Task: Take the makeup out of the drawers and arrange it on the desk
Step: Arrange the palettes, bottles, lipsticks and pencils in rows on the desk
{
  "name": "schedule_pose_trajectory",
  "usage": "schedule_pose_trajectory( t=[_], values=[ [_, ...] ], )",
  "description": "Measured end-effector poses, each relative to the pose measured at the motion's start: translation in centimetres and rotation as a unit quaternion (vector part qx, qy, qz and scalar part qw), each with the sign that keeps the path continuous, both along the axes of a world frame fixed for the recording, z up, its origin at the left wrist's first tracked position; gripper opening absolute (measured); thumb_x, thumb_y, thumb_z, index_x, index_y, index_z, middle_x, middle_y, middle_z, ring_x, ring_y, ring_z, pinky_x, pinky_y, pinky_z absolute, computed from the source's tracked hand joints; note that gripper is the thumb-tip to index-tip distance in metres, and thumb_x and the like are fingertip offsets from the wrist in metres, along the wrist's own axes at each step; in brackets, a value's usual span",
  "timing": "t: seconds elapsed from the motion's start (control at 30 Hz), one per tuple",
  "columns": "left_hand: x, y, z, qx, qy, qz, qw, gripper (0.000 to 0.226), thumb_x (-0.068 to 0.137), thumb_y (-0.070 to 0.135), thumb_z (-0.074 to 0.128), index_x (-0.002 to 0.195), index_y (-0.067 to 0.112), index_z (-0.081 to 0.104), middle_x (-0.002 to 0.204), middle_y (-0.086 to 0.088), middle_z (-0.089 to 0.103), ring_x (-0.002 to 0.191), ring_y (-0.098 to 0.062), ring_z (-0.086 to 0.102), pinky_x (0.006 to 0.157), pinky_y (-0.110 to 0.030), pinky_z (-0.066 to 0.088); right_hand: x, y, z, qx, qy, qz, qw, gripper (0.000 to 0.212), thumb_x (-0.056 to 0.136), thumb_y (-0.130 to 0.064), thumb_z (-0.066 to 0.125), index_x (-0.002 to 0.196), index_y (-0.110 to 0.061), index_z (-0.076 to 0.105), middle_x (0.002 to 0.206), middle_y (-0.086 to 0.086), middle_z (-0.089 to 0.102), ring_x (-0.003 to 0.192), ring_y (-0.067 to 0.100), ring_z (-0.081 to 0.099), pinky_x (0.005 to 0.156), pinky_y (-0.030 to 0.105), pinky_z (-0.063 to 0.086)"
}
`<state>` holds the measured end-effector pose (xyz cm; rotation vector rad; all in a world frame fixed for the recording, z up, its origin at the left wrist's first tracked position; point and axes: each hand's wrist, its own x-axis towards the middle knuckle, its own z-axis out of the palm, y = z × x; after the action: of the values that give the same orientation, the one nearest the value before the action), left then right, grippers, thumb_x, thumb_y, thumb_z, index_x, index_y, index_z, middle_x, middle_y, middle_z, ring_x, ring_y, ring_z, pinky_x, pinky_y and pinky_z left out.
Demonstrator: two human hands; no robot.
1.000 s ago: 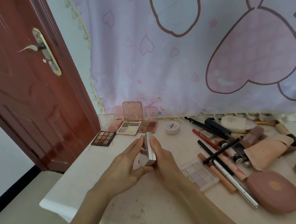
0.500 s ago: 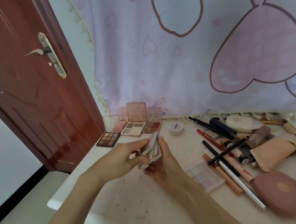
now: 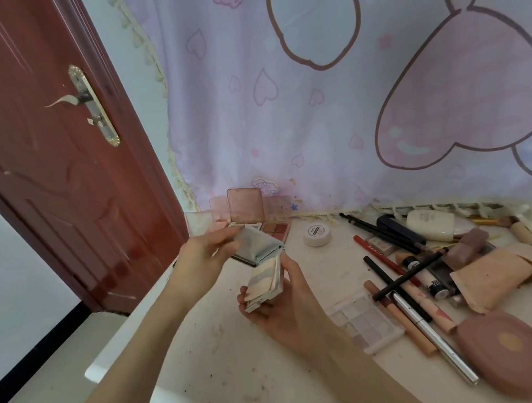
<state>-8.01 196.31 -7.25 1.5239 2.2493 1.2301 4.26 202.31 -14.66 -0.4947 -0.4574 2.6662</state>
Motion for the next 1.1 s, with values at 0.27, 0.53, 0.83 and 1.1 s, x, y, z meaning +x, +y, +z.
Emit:
schedule_pose_trajectory(
  t=[0.27,0.53,0.83,1.1],
  values=[
    [3.5,0.0,-2.1,0.060,-0.009,0.117,0.991,0.028,0.089,0.029,0.056,0.115,0.017,0.058,0.103,0.008,0.059,0.097,-0.009,0.057,0.073,-0.009,0.040,-0.3,0.6,-0.9,0.091,-0.003,-0.060,0.994,0.046,0.087,-0.046,0.054,0.102,-0.003,0.062,0.085,0.015,0.067,0.081,0.024,0.066,0.084,0.037,0.052],
    [4.9,-1.3,-3.0,-0.048,0.088,-0.001,0.995,0.023,0.089,0.035,0.056,0.102,0.020,0.068,0.100,0.005,0.070,0.071,0.022,0.047,0.068,0.004,0.034,0.3,0.6,-1.0,0.117,0.038,-0.056,0.991,0.036,0.092,-0.040,0.048,0.097,-0.011,0.069,0.089,0.012,0.065,0.087,0.021,0.066,0.082,0.033,0.051],
    [3.8,-1.6,-4.9,-0.060,0.051,0.049,0.996,0.035,0.085,0.037,0.062,0.120,0.032,0.060,0.135,0.004,0.043,0.126,-0.010,0.036,0.098,-0.015,0.024,0.2,0.6,-0.7,0.079,0.032,-0.049,0.995,0.039,0.101,-0.023,0.032,0.125,0.000,0.052,0.119,0.019,0.061,0.100,0.025,0.064,0.082,0.033,0.053],
    [3.4,-1.7,-5.9,-0.019,0.064,0.082,0.994,0.033,0.080,0.028,0.069,0.113,0.022,0.067,0.123,0.003,0.059,0.109,-0.007,0.053,0.089,-0.005,0.029,-0.3,0.6,-1.0,0.106,0.028,-0.042,0.993,0.036,0.102,-0.017,0.031,0.126,0.001,0.051,0.106,0.013,0.069,0.094,0.020,0.068,0.074,0.029,0.056]
  ],
)
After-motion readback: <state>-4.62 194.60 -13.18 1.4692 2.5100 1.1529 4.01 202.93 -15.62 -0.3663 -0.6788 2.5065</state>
